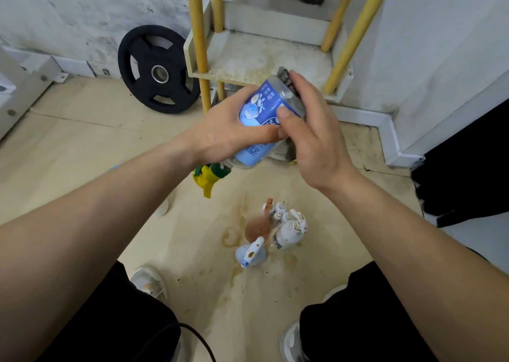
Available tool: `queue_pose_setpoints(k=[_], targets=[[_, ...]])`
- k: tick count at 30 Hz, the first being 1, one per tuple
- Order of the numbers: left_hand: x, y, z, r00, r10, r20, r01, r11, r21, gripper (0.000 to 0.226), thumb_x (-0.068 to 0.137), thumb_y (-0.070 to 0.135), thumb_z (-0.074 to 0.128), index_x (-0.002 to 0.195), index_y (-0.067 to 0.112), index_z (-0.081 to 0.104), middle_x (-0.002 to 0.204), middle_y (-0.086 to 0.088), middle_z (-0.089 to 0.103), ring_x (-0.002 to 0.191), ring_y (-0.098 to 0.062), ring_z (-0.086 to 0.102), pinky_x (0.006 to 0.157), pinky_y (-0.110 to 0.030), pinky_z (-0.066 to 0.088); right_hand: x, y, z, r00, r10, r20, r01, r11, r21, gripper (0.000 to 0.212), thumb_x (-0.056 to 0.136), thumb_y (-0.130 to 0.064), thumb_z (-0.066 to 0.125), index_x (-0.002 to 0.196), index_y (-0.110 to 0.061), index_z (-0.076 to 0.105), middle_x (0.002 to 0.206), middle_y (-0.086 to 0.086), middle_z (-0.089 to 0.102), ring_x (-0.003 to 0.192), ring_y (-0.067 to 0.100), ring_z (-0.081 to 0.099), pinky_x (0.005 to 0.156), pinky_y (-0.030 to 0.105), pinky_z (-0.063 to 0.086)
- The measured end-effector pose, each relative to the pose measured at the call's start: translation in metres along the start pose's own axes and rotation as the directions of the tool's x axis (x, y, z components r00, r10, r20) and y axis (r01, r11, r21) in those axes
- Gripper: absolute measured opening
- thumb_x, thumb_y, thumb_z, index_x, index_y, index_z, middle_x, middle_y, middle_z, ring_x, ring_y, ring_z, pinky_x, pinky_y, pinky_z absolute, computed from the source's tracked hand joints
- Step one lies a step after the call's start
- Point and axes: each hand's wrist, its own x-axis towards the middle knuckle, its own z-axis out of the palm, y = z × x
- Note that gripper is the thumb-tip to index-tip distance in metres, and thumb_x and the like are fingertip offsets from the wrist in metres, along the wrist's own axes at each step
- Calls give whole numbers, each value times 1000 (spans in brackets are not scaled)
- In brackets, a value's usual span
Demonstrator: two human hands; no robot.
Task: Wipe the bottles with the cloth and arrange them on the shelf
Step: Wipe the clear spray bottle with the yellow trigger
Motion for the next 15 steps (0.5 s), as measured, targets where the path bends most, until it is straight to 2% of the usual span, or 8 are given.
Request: queue_pose_setpoints(k=[3, 6, 8, 11, 13, 15], targets=[[-2, 1, -3, 1000, -7, 19, 6, 1000, 28, 50, 73, 49, 81, 114, 34, 58, 98, 13, 70, 90, -10, 70, 79, -24, 54, -1, -3, 2, 998, 52, 26, -55, 993, 105, 67, 92, -36, 51, 153, -10, 40, 146, -3, 53, 132, 6, 51, 105, 17, 42], [-2, 1, -2, 1000, -8, 4, 8, 996, 84, 56, 68, 57, 80, 114, 34, 58, 100, 13, 70, 92, -10, 70, 83, -29, 56, -1, -7, 4, 993, 121, 15, -122, 977, 177, 67, 90, -37, 51, 152, -13, 42, 142, -3, 58, 125, 3, 57, 99, 15, 45], [-1, 0, -1, 1000, -7, 2, 7, 991, 135, 64, 63, 62, 77, 118, 34, 59, 102, 12, 70, 93, -10, 69, 85, -30, 56, -3, -10, 5, 993, 118, 13, -118, 988, 101, 64, 91, -35, 53, 151, -16, 44, 135, -8, 61, 119, 0, 59, 93, 11, 45], [-3, -2, -1, 999, -37, -9, 38, 977, 210, 62, 59, 60, 78, 114, 37, 59, 95, 17, 69, 83, 3, 65, 74, -14, 49, -4, -11, 5, 996, 88, -12, -89, 995, -48, 52, 100, -25, 57, 150, -17, 46, 126, -15, 62, 111, -2, 58, 85, 2, 40], [-4, -5, 2, 999, -53, -9, 54, 963, 265, 61, 56, 63, 75, 108, 37, 57, 91, 18, 67, 79, 6, 63, 69, -9, 46, -5, -12, 6, 998, 60, -14, -61, 990, -124, 55, 98, -26, 59, 151, -16, 46, 136, -7, 61, 121, 4, 57, 89, 2, 40], [-6, -8, 7, 999, -48, 8, 43, 952, 304, 66, 54, 68, 68, 109, 35, 57, 96, 16, 68, 86, 1, 64, 77, -19, 52, -7, -12, 8, 1000, -3, -4, 2, 985, -173, 59, 92, -30, 59, 149, -16, 50, 138, -4, 62, 124, 8, 57, 98, 11, 44]])
